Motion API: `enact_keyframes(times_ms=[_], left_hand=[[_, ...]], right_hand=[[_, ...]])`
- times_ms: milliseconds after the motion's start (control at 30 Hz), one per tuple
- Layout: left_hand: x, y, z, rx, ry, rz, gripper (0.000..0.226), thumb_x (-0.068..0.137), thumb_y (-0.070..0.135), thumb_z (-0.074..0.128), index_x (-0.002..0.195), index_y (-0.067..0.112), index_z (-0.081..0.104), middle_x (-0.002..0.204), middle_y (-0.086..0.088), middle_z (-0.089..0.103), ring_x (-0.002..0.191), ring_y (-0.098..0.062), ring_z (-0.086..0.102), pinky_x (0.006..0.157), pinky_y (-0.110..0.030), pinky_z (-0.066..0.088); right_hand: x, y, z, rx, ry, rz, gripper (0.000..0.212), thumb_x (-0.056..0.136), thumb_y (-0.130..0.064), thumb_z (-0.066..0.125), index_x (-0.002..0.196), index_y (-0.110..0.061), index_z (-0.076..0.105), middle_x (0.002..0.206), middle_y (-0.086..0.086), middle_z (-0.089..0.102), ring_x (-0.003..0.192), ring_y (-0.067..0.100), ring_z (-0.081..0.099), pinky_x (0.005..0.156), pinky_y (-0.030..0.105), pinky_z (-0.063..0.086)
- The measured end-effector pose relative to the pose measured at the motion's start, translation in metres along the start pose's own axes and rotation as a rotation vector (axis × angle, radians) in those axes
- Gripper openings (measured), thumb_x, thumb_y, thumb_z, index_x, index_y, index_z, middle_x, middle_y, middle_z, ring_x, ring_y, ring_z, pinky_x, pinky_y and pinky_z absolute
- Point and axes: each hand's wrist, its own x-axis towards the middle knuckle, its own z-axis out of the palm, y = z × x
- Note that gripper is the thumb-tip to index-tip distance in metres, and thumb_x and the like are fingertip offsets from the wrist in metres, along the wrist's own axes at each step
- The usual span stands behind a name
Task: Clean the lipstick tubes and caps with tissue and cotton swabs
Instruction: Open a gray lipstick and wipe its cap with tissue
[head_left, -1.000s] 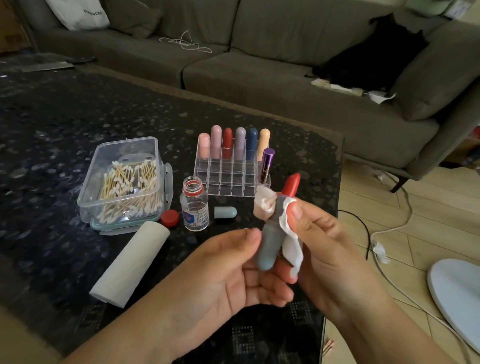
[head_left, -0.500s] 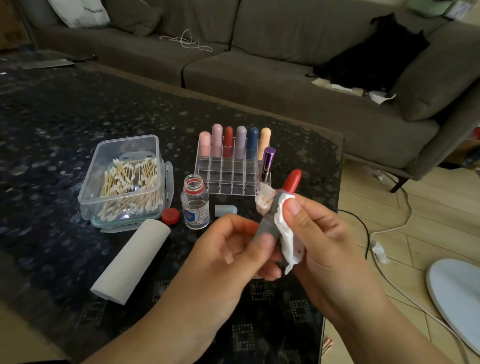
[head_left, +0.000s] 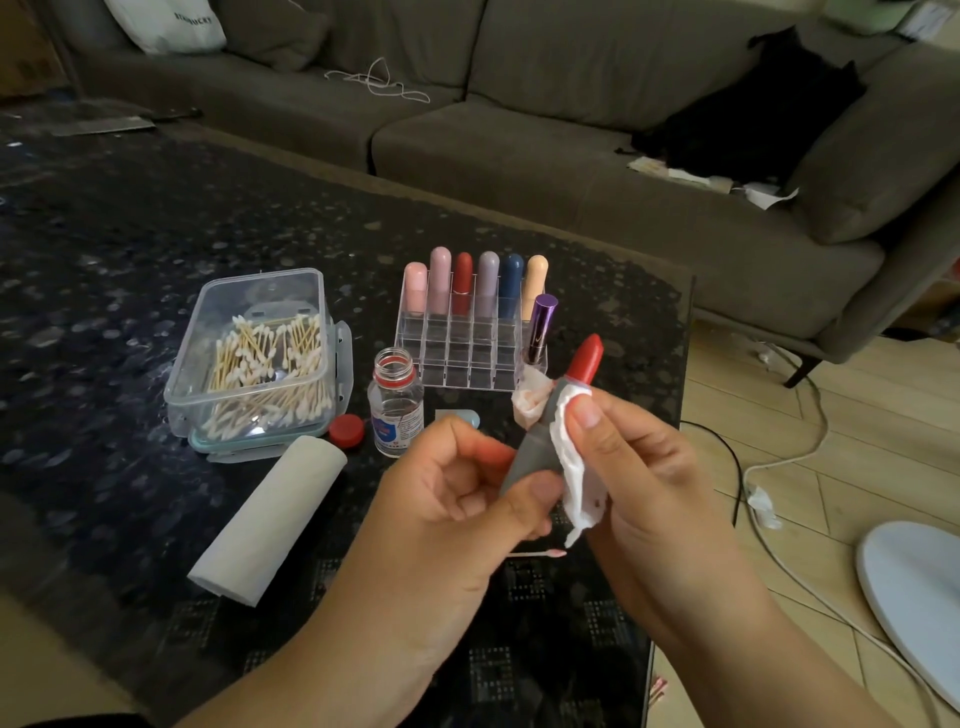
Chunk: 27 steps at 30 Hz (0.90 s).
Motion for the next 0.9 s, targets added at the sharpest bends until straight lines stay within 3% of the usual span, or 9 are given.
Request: enact_keyframes(times_ms=[100,167,267,333,433,533,667,833,900], left_hand=[[0.0,0.001,0.0014,-0.129,-0.072,-0.152,0.029,0.079,0.036,0.068,0.085,0.007,0.065,0.069,-0.015,0.066,0.057,-0.021,0.063,0.056,-0.028,0.053],[-0.0001,0.0007,0.0013,-0.186,-0.08,-0.197,0.028,0.085,0.032,0.062,0.082,0.004,0.066,0.065,-0.015,0.064,0.054,-0.02,0.061,0.054,-0.028,0.052],[-0.0005,0.0001,0.0008,-0.161,-0.051,-0.117,0.009,0.068,0.025,0.067,0.061,0.019,0.068,0.064,-0.011,0.064,0.053,-0.016,0.059,0.054,-0.024,0.051],[0.0008,-0.0013,-0.0006,-0.074,-0.011,-0.032,0.005,0.064,0.021,0.071,0.064,0.019,0.066,0.066,-0.008,0.066,0.057,-0.015,0.06,0.058,-0.022,0.051],[0.0011,-0.0008,-0.0014,0.05,0.069,0.054,0.03,0.059,0.014,0.085,0.075,0.009,0.059,0.066,-0.004,0.066,0.062,-0.01,0.062,0.059,-0.015,0.05],[0.0016,-0.0012,-0.0016,0.044,0.035,0.037,0.031,0.063,0.024,0.087,0.078,0.013,0.062,0.072,-0.004,0.067,0.065,-0.013,0.063,0.063,-0.018,0.052],[-0.0009,-0.0001,-0.0008,-0.078,-0.137,-0.095,0.03,0.076,0.035,0.06,0.081,0.006,0.066,0.071,-0.014,0.066,0.058,-0.022,0.061,0.059,-0.027,0.052],[0.0,0.0031,-0.0012,-0.025,-0.069,-0.017,0.007,0.069,0.024,0.072,0.065,0.019,0.068,0.064,-0.007,0.066,0.055,-0.014,0.059,0.059,-0.022,0.052],[0.0007,0.003,-0.0003,0.072,-0.006,0.055,0.022,0.064,0.02,0.081,0.073,0.009,0.064,0.064,-0.005,0.067,0.057,-0.011,0.061,0.058,-0.018,0.05]], right_hand=[[-0.0017,-0.0048,0.0018,0.051,-0.009,0.015,0.025,0.085,-0.032,0.06,0.08,-0.01,0.072,0.064,0.017,0.06,0.046,0.016,0.053,0.042,0.024,0.043],[-0.0027,-0.0056,0.0023,0.079,-0.021,0.025,0.027,0.083,-0.033,0.057,0.08,-0.01,0.071,0.06,0.02,0.058,0.041,0.015,0.05,0.039,0.024,0.041],[-0.0022,-0.0045,0.002,0.071,-0.018,0.036,0.024,0.087,-0.031,0.063,0.086,-0.009,0.073,0.066,0.022,0.06,0.049,0.022,0.055,0.045,0.031,0.047],[-0.001,-0.0024,0.0008,0.052,0.011,0.037,0.026,0.081,-0.032,0.062,0.089,-0.012,0.075,0.076,0.018,0.065,0.063,0.025,0.06,0.057,0.033,0.053],[0.0005,0.0003,0.0008,0.066,0.025,0.034,0.028,0.076,-0.032,0.06,0.089,-0.015,0.077,0.089,0.014,0.07,0.084,0.026,0.064,0.081,0.04,0.055],[0.0004,-0.0015,0.001,0.144,-0.029,0.049,0.029,0.083,-0.031,0.055,0.085,-0.008,0.072,0.079,0.015,0.067,0.069,0.026,0.06,0.065,0.034,0.055],[0.0005,-0.0045,0.0006,0.231,-0.101,0.086,0.034,0.087,-0.031,0.049,0.082,-0.001,0.064,0.057,0.011,0.059,0.042,0.017,0.048,0.041,0.023,0.043],[0.0013,-0.0032,-0.0009,0.194,-0.134,0.052,0.03,0.09,-0.028,0.05,0.084,-0.003,0.066,0.068,0.016,0.061,0.052,0.023,0.054,0.05,0.029,0.049],[0.0027,0.0008,-0.002,0.154,-0.096,0.038,0.03,0.085,-0.032,0.057,0.09,-0.006,0.07,0.078,0.017,0.062,0.067,0.028,0.058,0.062,0.034,0.053]])
